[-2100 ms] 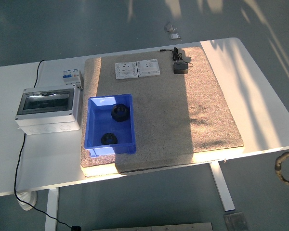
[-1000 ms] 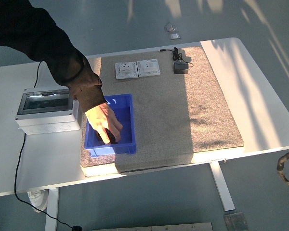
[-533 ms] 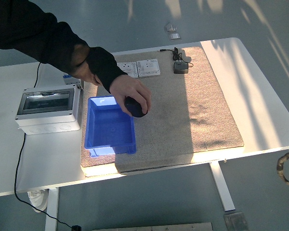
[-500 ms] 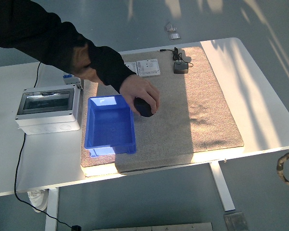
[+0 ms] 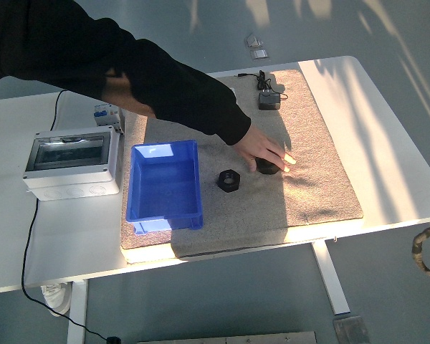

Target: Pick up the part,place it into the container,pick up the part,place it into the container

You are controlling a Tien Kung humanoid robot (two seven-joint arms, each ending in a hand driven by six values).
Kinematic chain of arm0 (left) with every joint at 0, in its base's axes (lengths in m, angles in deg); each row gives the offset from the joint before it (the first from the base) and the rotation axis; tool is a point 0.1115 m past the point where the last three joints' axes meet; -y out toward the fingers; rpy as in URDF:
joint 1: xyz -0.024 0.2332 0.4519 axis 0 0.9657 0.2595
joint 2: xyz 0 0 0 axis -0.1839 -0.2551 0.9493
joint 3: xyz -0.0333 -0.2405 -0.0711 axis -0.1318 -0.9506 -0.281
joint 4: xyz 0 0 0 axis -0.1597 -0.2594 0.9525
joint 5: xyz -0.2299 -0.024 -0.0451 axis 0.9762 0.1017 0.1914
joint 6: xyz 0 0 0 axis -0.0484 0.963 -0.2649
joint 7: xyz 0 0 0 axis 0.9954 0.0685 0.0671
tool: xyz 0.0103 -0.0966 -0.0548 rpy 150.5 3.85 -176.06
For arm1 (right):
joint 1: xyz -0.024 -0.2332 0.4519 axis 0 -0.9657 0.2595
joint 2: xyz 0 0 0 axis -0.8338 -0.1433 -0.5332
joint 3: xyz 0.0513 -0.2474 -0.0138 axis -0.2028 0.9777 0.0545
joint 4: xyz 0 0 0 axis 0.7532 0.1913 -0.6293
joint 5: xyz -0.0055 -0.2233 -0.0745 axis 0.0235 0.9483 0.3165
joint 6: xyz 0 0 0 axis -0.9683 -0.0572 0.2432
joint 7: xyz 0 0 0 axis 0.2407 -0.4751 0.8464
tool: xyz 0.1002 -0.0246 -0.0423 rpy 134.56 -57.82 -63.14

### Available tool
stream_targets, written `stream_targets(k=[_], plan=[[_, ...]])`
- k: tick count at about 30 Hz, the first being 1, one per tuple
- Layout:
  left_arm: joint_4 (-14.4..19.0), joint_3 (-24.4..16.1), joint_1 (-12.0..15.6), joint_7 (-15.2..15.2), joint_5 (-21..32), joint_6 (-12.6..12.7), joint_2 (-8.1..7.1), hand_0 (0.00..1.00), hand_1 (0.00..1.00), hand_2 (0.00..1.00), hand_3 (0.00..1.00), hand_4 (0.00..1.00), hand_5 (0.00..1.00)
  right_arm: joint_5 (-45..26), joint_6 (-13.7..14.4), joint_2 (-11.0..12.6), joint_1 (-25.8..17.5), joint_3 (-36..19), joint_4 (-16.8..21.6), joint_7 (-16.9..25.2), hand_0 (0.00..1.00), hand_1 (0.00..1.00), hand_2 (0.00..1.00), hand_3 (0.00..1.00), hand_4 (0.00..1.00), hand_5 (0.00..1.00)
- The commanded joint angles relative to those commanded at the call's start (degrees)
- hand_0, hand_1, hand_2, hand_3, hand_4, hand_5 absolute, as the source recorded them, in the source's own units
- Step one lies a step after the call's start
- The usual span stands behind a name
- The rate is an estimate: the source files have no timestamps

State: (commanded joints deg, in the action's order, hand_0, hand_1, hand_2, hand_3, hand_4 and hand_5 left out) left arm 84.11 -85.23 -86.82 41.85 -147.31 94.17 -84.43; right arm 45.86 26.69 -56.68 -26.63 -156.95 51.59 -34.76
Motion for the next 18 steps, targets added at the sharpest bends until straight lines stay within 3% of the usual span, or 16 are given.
stream_targets(k=[10, 18], plan=[[0.0, -0.3, 0.0, 0.1, -0.5, 0.2, 0.04, 0.668, 0.66, 0.698, 0.575, 0.654, 0.598, 8.9, 1.9, 0.2, 0.1, -0.3, 1.4, -2.7, 0.093, 0.182, 0.385, 0.468, 0.864, 0.515], [0.0, -0.5, 0.1, 0.1, -0.6, 0.4, 0.1, 0.668, 0.661, 0.702, 0.576, 0.655, 0.597, 19.5, 7.7, 0.9, 0.4, 0.6, 3.9, -5.1, 0.108, 0.202, 0.423, 0.486, 0.863, 0.509]])
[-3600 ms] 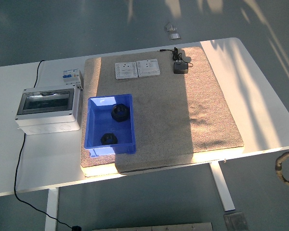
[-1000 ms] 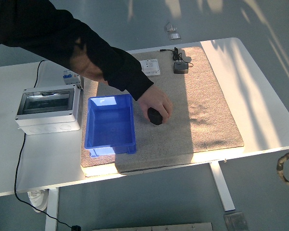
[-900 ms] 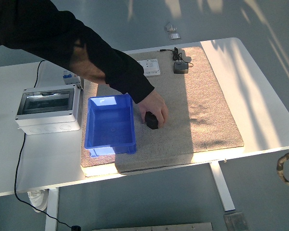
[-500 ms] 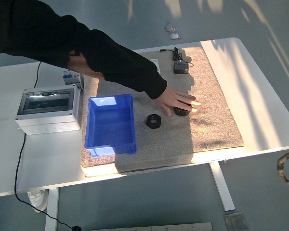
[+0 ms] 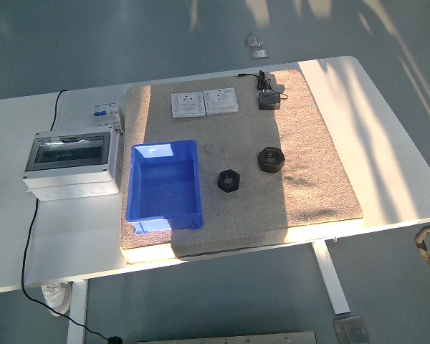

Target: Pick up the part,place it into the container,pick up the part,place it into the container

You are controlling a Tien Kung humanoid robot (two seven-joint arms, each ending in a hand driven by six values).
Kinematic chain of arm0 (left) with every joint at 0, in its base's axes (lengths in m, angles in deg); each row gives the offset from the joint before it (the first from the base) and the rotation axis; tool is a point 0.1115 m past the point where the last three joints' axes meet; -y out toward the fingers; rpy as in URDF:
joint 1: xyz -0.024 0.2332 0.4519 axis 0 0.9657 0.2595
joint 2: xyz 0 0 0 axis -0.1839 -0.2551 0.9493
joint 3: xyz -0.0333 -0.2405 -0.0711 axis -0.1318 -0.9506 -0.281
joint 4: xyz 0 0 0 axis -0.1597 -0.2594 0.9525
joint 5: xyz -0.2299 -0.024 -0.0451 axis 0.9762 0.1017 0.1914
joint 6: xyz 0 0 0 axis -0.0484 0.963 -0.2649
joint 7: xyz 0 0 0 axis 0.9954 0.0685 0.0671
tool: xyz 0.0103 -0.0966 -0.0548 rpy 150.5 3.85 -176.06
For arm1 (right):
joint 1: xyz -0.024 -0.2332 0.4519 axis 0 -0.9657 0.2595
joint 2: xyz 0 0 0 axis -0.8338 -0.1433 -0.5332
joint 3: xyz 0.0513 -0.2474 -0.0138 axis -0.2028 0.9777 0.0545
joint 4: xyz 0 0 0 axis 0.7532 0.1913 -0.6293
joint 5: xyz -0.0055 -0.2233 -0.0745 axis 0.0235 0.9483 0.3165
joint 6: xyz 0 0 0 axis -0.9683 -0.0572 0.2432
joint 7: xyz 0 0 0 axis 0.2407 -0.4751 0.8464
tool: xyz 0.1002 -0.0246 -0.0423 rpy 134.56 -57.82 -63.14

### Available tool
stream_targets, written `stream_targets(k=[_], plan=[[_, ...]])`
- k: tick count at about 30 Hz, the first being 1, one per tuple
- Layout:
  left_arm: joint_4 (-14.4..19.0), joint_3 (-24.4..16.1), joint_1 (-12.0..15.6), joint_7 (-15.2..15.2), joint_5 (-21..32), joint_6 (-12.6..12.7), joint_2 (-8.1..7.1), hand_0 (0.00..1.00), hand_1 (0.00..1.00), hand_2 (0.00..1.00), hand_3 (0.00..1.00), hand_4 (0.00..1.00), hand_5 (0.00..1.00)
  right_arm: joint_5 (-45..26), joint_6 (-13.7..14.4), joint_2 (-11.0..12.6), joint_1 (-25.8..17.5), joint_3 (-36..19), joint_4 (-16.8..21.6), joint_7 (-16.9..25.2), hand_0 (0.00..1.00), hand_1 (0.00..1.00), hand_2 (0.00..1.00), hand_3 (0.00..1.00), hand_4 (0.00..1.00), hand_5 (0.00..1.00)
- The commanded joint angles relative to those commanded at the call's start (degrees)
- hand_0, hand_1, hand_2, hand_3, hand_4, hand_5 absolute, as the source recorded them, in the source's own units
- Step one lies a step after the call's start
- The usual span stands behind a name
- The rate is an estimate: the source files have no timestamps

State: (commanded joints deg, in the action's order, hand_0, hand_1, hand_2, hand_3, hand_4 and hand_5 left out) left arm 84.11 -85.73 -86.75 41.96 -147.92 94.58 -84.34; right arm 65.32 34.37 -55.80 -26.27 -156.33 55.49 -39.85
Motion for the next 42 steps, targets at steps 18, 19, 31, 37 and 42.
stream_targets(k=[18, 19, 31, 37, 42], plan=[[0.0, 0.0, -0.1, 0.0, -0.1, -0.2, -0.03, 0.669, 0.66, 0.703, 0.581, 0.656, 0.594, 37.6, -0.8, 3.9, 5.5, 11.8, 8.7, -25.6, 0.222, 0.355, 0.731, 0.78, 0.877, 0.307], [0.0, 0.0, -0.1, 0.0, -0.1, -0.2, -0.02, 0.669, 0.66, 0.703, 0.581, 0.656, 0.594, 39.4, -1.4, 4.0, 5.9, 12.4, 8.7, -26.9, 0.222, 0.355, 0.731, 0.78, 0.877, 0.307], [0.0, -0.1, -0.2, 0.0, -0.2, -0.2, -0.09, 0.668, 0.661, 0.705, 0.583, 0.656, 0.594, 61.1, -7.9, 5.0, 10.5, 20.0, 6.8, -42.0, 0.248, 0.379, 0.829, 0.856, 0.869, 0.243], [0.0, -0.1, -0.2, -0.1, -0.3, -0.2, -0.15, 0.669, 0.661, 0.705, 0.584, 0.656, 0.594, 68.5, -10.3, 4.3, 14.8, 25.8, 4.3, -47.6, 0.252, 0.387, 0.852, 0.868, 0.858, 0.195], [0.0, -0.3, -0.3, -0.1, -0.6, -0.3, -0.22, 0.669, 0.661, 0.705, 0.584, 0.656, 0.594, 72.1, -11.2, 3.2, 19.1, 31.3, 0.9, -49.3, 0.265, 0.402, 0.883, 0.906, 0.854, 0.178]])
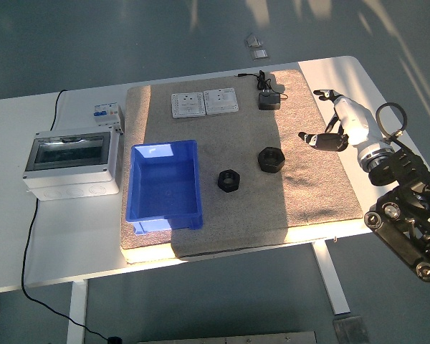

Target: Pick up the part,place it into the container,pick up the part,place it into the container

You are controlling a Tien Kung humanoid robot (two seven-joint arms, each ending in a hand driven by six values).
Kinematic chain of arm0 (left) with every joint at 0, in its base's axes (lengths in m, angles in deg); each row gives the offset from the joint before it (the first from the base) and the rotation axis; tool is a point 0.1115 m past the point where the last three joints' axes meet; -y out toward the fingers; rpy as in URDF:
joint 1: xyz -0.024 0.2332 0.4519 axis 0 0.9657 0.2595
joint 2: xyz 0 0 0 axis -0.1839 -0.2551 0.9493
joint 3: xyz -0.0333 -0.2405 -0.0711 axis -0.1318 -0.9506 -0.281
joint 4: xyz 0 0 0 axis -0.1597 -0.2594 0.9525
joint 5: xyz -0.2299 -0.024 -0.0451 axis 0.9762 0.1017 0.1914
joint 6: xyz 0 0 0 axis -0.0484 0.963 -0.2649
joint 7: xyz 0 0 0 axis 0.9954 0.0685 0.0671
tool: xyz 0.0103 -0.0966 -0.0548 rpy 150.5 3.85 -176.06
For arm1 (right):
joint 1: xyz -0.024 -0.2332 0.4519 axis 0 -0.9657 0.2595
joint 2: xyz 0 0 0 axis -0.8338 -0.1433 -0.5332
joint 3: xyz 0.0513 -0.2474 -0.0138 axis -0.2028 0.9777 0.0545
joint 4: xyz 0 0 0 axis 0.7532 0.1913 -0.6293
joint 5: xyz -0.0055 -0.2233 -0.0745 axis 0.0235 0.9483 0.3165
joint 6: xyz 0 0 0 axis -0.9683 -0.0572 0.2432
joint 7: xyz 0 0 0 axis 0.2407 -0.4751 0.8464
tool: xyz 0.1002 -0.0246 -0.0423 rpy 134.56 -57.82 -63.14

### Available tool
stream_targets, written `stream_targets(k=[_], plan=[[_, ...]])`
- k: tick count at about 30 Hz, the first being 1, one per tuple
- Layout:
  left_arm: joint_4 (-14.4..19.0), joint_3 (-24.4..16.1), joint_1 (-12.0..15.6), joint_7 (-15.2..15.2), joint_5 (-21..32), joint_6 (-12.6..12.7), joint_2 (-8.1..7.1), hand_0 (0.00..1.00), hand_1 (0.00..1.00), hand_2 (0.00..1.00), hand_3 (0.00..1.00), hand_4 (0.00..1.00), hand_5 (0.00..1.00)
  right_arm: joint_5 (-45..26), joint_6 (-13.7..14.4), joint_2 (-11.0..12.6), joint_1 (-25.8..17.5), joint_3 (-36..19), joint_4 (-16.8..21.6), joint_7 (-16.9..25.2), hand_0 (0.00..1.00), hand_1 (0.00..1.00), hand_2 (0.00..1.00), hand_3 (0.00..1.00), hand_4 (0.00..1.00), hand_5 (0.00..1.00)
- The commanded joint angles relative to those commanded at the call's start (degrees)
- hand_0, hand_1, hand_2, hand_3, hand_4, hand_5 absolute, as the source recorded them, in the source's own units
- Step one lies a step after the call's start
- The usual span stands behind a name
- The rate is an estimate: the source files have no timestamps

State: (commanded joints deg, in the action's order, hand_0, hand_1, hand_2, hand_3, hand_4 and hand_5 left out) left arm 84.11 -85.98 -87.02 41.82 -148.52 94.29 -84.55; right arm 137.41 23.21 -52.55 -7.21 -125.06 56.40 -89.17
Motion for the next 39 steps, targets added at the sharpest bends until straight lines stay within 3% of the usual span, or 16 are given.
stream_targets(k=[13, 14, 23, 25, 26, 31, 32, 37, 38, 39], plan=[[0.0, 0.1, -0.3, -0.1, -0.1, -0.2, -0.33, 0.669, 0.661, 0.705, 0.584, 0.656, 0.593, -6.1, -2.0, -5.3, 7.7, 12.6, -12.9, 0.7, 0.272, 0.415, 0.891, 0.908, 0.849, 0.153], [0.0, 0.1, -0.4, -0.1, -0.2, -0.2, -0.36, 0.669, 0.661, 0.705, 0.584, 0.656, 0.592, -6.1, -2.1, -5.5, 8.1, 13.2, -13.9, 0.7, 0.281, 0.426, 0.892, 0.912, 0.902, 0.22], [0.0, -0.3, -0.5, 0.1, -0.6, 0.0, -0.48, 0.669, 0.661, 0.705, 0.586, 0.655, 0.593, -7.8, -2.8, -7.9, 10.8, 17.8, -20.4, 0.2, 0.286, 0.404, 0.887, 0.92, 0.92, 0.251], [0.0, -0.3, -0.5, 0.1, -0.5, 0.0, -0.47, 0.669, 0.661, 0.705, 0.586, 0.655, 0.593, -7.7, -2.4, -8.3, 11.0, 18.2, -21.2, 0.0, 0.286, 0.404, 0.887, 0.92, 0.92, 0.251], [0.0, -0.2, -0.6, 0.1, -0.5, 0.0, -0.47, 0.669, 0.661, 0.705, 0.607, 0.655, 0.594, -7.7, -1.9, -8.5, 11.0, 18.5, -21.6, -0.1, 0.288, 0.383, 0.823, 0.92, 0.913, 0.255], [0.0, -0.2, -0.7, 0.1, -0.6, -0.1, -0.48, 0.669, 0.661, 0.705, 0.607, 0.655, 0.594, -7.7, 1.8, -9.6, 11.3, 20.3, -23.6, 1.1, 0.288, 0.383, 0.823, 0.92, 0.913, 0.255], [0.0, -0.2, -0.7, 0.1, -0.6, -0.1, -0.47, 0.669, 0.659, 0.704, 0.605, 0.654, 0.592, -7.6, 2.3, -9.7, 11.3, 20.5, -24.0, 1.4, 0.28, 0.341, 0.653, 0.834, 0.865, 0.213], [0.0, -0.2, -0.7, 0.1, -0.6, -0.2, -0.45, 0.669, 0.659, 0.704, 0.605, 0.654, 0.592, -7.4, 3.8, -10.1, 11.1, 21.0, -24.9, 2.6, 0.28, 0.341, 0.653, 0.834, 0.865, 0.213], [0.0, -0.2, -0.7, 0.1, -0.6, -0.2, -0.45, 0.669, 0.66, 0.705, 0.602, 0.653, 0.593, -7.4, 3.9, -10.2, 11.1, 21.1, -25.0, 2.8, 0.241, 0.279, 0.484, 0.646, 0.563, 0.08], [0.0, -0.3, -0.7, 0.1, -0.7, -0.2, -0.45, 0.669, 0.66, 0.705, 0.602, 0.653, 0.593, -7.5, 3.9, -10.2, 11.0, 21.2, -25.2, 3.0, 0.241, 0.279, 0.484, 0.646, 0.563, 0.08]])
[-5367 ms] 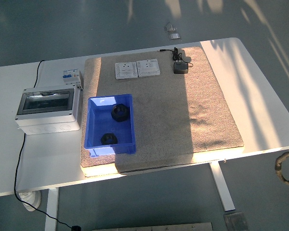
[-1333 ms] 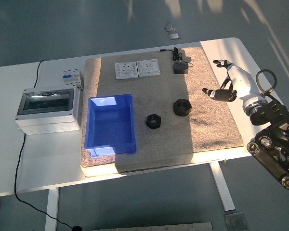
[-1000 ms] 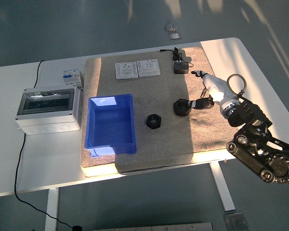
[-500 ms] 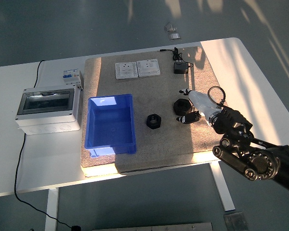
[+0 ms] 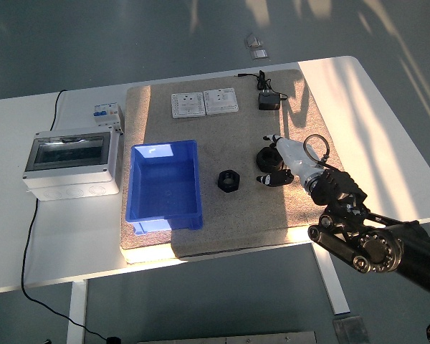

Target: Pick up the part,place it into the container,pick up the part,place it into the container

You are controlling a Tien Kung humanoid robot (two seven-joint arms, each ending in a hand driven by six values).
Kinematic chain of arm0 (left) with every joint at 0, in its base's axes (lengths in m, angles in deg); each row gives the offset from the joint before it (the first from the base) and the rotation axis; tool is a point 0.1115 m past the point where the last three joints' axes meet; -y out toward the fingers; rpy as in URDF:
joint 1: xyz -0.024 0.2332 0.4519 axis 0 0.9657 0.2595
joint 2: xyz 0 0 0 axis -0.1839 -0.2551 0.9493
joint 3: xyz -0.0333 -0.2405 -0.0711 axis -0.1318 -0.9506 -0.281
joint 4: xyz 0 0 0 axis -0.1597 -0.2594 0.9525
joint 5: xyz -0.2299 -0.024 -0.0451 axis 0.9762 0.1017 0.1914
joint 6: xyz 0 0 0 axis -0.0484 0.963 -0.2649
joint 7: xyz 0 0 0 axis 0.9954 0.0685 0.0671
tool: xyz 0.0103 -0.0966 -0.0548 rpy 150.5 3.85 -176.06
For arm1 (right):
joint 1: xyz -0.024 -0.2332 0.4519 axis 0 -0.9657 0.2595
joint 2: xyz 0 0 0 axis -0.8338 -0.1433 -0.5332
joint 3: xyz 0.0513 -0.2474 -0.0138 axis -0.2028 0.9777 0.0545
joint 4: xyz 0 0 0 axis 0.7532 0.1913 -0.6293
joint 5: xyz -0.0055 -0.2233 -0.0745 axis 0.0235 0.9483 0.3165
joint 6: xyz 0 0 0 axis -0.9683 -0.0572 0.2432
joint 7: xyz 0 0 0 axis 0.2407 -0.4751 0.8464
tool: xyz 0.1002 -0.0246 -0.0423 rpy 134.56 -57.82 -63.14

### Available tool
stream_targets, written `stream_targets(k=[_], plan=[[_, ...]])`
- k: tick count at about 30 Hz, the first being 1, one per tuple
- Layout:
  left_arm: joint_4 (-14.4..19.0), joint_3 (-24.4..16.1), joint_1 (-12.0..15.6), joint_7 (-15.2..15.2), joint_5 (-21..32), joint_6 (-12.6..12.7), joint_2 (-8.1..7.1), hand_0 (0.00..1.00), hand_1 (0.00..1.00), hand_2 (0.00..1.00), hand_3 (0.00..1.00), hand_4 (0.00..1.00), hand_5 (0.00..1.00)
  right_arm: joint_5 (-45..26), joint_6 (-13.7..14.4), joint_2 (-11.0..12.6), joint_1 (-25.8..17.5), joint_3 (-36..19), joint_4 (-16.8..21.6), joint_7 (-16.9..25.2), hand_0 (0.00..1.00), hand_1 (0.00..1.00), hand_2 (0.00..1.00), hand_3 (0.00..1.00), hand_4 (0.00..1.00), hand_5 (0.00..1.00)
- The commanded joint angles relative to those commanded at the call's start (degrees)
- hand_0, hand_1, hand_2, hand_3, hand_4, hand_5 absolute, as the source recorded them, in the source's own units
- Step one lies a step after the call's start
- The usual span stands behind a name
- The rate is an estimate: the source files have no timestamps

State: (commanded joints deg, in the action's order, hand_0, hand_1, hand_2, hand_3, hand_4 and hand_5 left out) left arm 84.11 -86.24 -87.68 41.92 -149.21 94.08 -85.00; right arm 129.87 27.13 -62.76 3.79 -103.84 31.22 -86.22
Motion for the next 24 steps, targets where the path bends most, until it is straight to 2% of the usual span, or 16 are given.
stream_targets(k=[4, 5, 10, 11, 16, 18, 24], plan=[[0.0, 0.0, 0.0, 0.0, 0.0, 0.0, 0.0, 0.669, 0.66, 0.705, 0.602, 0.653, 0.593, -0.7, 0.0, -0.2, -0.2, 0.6, -0.8, 0.6, 0.241, 0.279, 0.484, 0.646, 0.563, 0.08], [0.0, 0.0, -0.1, 0.0, 0.0, 0.0, -0.01, 0.668, 0.66, 0.702, 0.603, 0.655, 0.596, -0.9, 0.1, -0.3, -0.3, 0.8, -1.0, 0.8, 0.211, 0.235, 0.434, 0.627, 0.412, 0.06], [0.0, -0.1, -0.1, 0.1, 0.0, 0.0, -0.07, 0.668, 0.66, 0.702, 0.603, 0.655, 0.596, -1.9, 2.2, -0.3, -0.4, 0.9, -1.6, 2.9, 0.211, 0.235, 0.434, 0.627, 0.412, 0.06], [0.0, -0.1, -0.1, 0.1, 0.0, 0.0, -0.08, 0.668, 0.66, 0.701, 0.61, 0.656, 0.597, -2.0, 2.5, -0.2, -0.4, 0.8, -1.6, 3.2, 0.196, 0.23, 0.422, 0.612, 0.345, 0.045], [0.0, -0.1, -0.1, 0.1, 0.1, 0.1, -0.17, 0.668, 0.66, 0.701, 0.61, 0.656, 0.597, -5.7, 7.5, -0.1, -0.3, 0.8, -2.1, 7.7, 0.196, 0.23, 0.422, 0.612, 0.345, 0.045], [0.0, -0.1, -0.1, 0.1, 0.3, 0.1, -0.2, 0.668, 0.66, 0.702, 0.611, 0.655, 0.598, -7.5, 9.3, -0.1, -0.2, 1.0, -2.1, 9.5, 0.186, 0.223, 0.4, 0.602, 0.315, 0.027], [0.0, -0.2, 0.0, 0.1, 0.4, 0.2, -0.21, 0.668, 0.659, 0.702, 0.611, 0.656, 0.601, -15.1, 16.3, 0.3, 0.0, 1.8, -0.3, 16.4, 0.176, 0.218, 0.383, 0.602, 0.287, 0.025]])
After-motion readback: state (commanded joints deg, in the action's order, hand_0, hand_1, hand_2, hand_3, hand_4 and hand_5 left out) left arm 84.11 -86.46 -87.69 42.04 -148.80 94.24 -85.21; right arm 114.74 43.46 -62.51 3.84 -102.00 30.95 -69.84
